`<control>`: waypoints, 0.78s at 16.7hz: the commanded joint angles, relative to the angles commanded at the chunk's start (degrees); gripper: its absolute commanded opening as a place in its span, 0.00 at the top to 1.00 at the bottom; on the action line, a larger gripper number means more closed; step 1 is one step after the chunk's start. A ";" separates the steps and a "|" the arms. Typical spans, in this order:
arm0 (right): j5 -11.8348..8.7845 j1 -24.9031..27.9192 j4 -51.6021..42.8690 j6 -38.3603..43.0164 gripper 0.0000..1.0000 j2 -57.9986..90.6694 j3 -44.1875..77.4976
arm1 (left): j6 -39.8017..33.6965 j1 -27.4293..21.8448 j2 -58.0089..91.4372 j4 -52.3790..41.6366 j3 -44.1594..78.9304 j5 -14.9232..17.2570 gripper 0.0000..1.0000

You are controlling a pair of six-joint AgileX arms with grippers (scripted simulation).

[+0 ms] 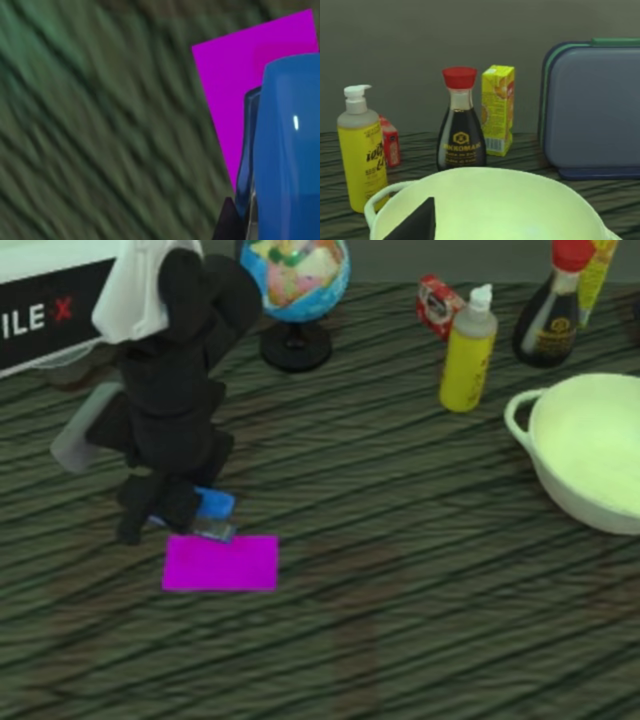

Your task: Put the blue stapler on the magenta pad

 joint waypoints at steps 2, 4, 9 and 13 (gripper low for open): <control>0.00 0.00 0.00 0.00 0.00 0.00 0.00 | -8.43 -0.36 -0.06 0.88 1.10 -0.09 1.00; 0.00 0.00 0.00 0.00 0.00 0.00 0.00 | -14.44 -0.61 -0.31 1.68 1.87 -0.17 1.00; 0.00 0.00 0.00 0.00 0.00 0.00 0.00 | -19.13 -0.82 -0.68 2.47 2.44 -0.25 1.00; 0.00 0.00 0.00 0.00 0.00 0.00 0.00 | -18.95 -0.53 -0.51 2.56 2.14 -0.24 1.00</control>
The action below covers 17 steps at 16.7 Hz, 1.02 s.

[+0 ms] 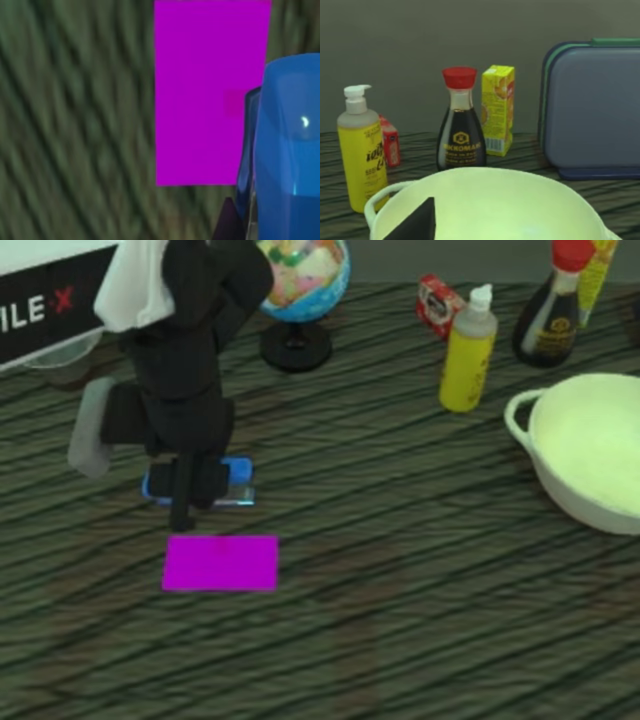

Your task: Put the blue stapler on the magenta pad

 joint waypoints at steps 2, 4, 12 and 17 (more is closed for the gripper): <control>0.00 0.00 0.00 0.00 0.00 0.00 0.00 | 0.22 -0.02 0.61 2.11 -1.51 -0.01 1.00; 0.00 0.00 0.00 0.00 0.00 0.00 0.00 | 0.36 0.10 1.89 6.45 -4.33 0.00 1.00; 0.00 0.00 0.00 0.00 0.00 0.00 0.00 | 0.57 0.36 6.68 20.78 -13.70 0.05 1.00; 0.00 0.00 0.00 0.00 0.00 0.00 0.00 | 0.57 0.36 6.68 20.78 -13.70 0.05 0.85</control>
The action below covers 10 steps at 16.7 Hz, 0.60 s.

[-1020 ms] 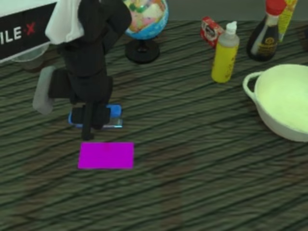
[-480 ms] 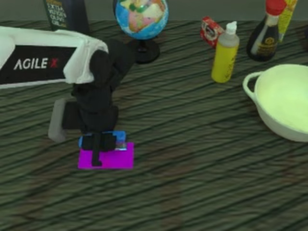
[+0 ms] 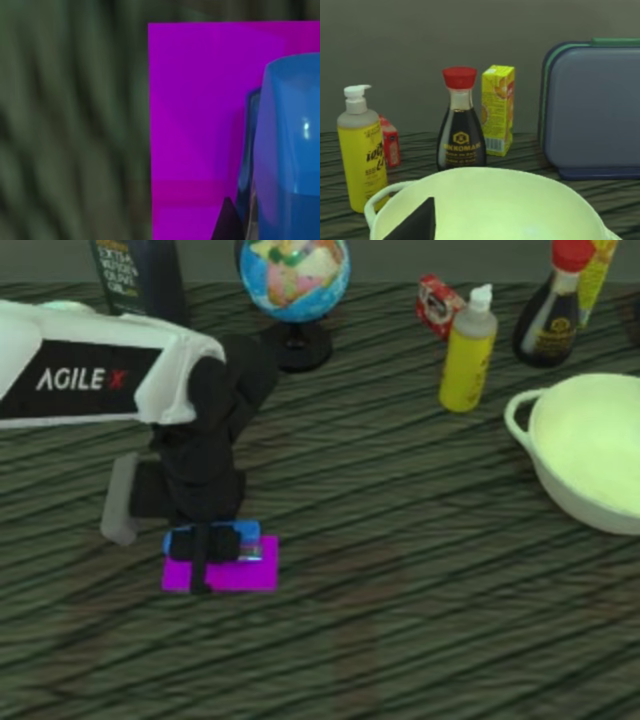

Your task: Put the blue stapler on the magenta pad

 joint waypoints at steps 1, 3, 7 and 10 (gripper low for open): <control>0.00 0.00 0.00 0.00 0.00 0.00 0.00 | 0.00 0.00 0.00 0.00 0.00 0.00 0.77; 0.00 0.00 0.00 0.00 0.00 0.00 0.00 | 0.00 0.00 0.00 0.00 0.00 0.00 0.62; 0.00 0.00 0.00 0.00 0.00 0.00 0.00 | 0.00 0.00 0.00 0.00 0.00 0.00 0.32; 0.00 0.00 0.00 0.00 0.00 0.00 0.00 | 0.00 0.00 0.00 0.00 0.00 0.00 0.10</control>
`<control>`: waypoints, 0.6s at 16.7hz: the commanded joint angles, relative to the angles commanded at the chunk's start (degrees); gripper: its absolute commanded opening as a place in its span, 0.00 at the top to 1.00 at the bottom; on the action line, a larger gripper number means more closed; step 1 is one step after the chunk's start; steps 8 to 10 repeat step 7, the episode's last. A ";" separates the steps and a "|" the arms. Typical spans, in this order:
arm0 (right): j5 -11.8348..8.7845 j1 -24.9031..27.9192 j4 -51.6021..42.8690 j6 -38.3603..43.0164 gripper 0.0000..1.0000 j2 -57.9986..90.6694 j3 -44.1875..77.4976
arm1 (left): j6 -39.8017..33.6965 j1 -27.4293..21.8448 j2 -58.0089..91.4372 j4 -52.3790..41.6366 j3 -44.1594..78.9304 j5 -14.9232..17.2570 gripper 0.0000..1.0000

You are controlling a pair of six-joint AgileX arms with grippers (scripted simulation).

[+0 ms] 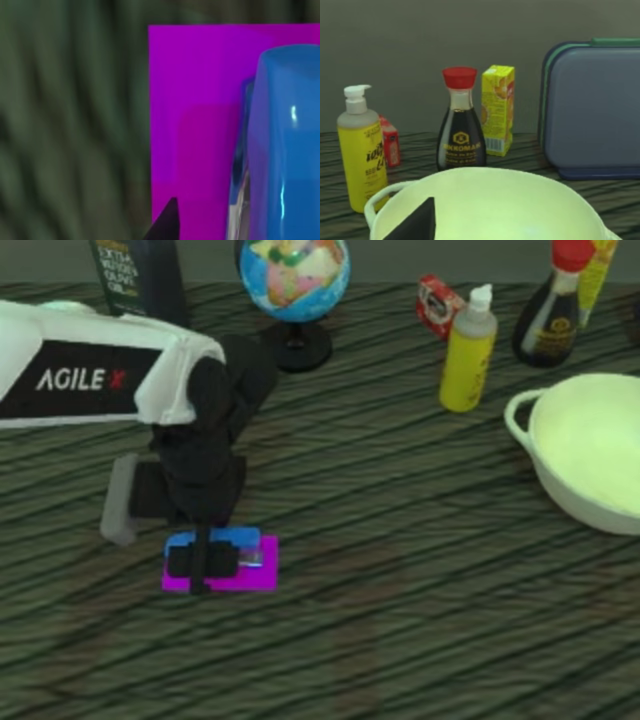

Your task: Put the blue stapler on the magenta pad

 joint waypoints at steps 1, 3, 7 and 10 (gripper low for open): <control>0.00 0.00 0.00 0.00 0.00 0.00 0.00 | 0.00 0.00 0.00 0.00 0.00 0.00 0.02; 0.00 0.00 0.00 0.00 0.00 0.00 0.00 | 0.00 0.00 0.00 0.00 0.00 0.00 0.00; 0.00 0.00 0.00 0.00 0.00 0.00 0.00 | 0.00 0.00 0.00 0.00 0.00 0.00 0.00; 0.00 0.00 0.00 0.00 0.00 0.00 0.00 | 0.00 0.00 0.00 0.00 0.00 0.00 0.00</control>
